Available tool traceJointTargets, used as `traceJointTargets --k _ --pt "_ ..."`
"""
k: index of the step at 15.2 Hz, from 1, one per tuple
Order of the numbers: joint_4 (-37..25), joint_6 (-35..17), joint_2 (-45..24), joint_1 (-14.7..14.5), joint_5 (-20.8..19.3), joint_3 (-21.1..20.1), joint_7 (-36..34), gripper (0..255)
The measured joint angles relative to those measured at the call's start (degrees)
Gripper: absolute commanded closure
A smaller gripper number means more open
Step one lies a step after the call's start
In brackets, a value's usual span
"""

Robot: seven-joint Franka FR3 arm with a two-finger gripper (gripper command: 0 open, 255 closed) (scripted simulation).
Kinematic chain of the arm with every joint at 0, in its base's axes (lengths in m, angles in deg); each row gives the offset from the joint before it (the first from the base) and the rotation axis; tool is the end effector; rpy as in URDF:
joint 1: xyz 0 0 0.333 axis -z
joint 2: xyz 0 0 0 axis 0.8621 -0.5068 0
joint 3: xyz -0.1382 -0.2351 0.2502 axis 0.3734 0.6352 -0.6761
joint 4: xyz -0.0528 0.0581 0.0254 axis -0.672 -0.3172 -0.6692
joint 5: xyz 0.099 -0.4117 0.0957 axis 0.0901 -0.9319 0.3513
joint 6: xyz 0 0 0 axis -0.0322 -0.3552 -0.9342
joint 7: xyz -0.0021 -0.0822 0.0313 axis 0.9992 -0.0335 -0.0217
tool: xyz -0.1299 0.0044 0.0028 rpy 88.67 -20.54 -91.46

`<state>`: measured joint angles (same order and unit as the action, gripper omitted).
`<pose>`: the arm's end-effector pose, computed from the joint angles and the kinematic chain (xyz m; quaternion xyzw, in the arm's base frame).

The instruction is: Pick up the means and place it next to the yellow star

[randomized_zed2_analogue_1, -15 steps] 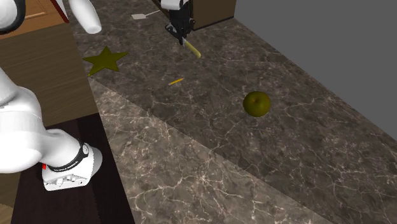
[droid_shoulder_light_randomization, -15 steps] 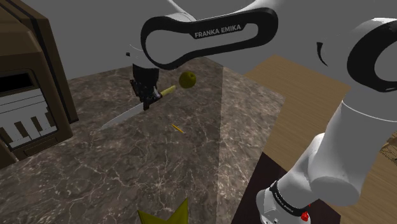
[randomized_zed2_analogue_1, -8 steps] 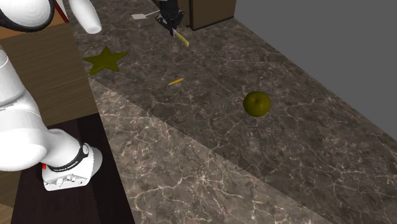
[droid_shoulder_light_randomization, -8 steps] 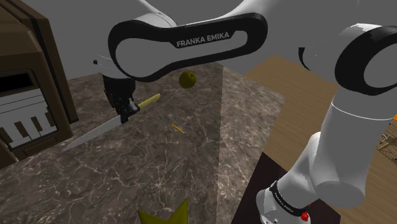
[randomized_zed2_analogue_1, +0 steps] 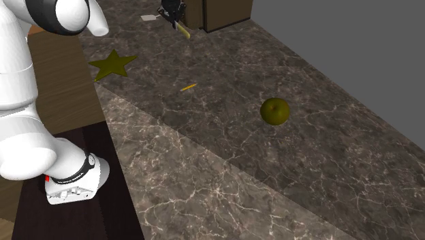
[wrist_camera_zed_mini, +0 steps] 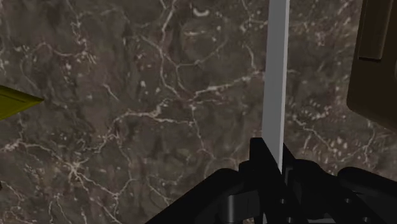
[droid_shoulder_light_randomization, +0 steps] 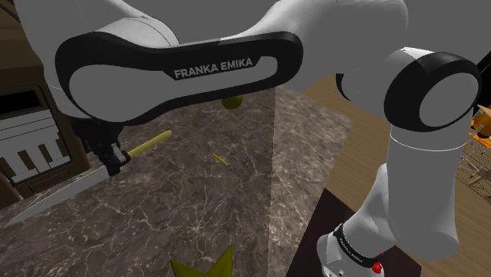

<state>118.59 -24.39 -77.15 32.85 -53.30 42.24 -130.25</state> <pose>0.5486 0.5289 0.4260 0.7723 -0.6352 0.0077 0.0067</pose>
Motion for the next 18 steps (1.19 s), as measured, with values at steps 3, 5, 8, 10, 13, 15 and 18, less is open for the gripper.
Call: traceJointTargets --k 3,5,8,10,13,15,18 --pt "0.7 -1.4 -0.9 -0.5 -0.4 0.1 -0.8 255" --pt "1.4 -2.7 -1.5 -0.6 -0.7 0.2 -1.1 255" --pt "2.2 -4.1 -1.4 -0.6 -1.0 0.3 -1.4 255" --pt "3.5 -5.5 -2.1 -0.5 -1.2 0.4 -1.4 255" --pt "4.1 -7.3 -2.7 -0.7 -1.8 0.6 -2.0 255" --pt "4.4 -7.6 -2.5 -0.8 -2.0 0.7 -2.3 255" --pt "5.3 -8.7 -2.3 -0.6 -1.9 0.6 -2.3 255"
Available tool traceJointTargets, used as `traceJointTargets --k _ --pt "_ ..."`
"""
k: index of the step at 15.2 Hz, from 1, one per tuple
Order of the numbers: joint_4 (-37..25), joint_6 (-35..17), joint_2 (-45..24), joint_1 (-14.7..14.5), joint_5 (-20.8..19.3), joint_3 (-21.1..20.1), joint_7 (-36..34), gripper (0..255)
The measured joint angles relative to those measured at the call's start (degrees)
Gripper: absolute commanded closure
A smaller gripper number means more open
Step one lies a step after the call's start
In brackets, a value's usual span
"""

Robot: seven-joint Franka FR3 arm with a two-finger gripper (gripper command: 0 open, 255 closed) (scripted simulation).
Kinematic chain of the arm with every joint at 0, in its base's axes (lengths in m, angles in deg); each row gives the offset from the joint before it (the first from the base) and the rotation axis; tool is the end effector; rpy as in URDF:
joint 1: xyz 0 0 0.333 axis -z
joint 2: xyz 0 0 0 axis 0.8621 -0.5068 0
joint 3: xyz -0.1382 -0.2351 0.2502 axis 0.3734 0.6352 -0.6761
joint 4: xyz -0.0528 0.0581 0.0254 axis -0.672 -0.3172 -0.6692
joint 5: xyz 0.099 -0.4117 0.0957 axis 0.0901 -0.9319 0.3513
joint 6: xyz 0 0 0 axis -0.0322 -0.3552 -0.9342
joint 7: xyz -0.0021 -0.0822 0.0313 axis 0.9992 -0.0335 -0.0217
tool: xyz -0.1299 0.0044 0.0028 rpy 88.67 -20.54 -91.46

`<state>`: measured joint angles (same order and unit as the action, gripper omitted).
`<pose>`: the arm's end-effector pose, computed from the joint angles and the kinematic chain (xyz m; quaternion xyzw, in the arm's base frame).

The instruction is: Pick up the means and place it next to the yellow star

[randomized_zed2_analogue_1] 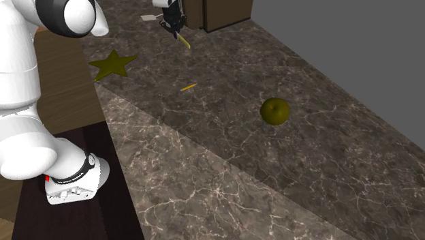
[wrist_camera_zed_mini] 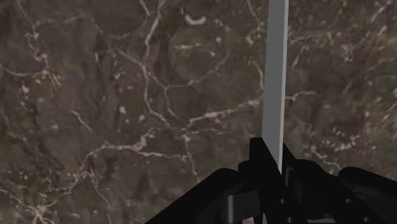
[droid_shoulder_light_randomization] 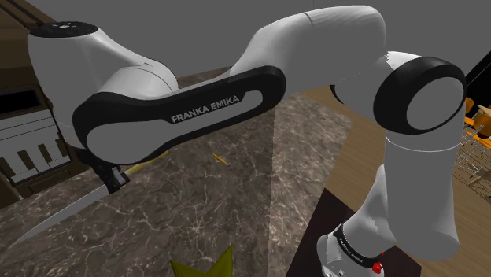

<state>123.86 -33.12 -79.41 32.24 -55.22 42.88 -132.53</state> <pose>0.5438 0.5367 0.3632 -0.7707 0.6370 -0.0129 0.0059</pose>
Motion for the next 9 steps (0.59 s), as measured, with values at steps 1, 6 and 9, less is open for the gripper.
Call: traceJointTargets --k 1,6,9 --pt "-1.0 0.6 -0.6 -0.1 -0.1 0.0 0.2 255" --pt "0.7 -0.4 -1.5 0.1 0.0 0.1 0.2 0" --pt "0.5 -0.1 -1.7 0.0 0.0 0.2 0.2 0"
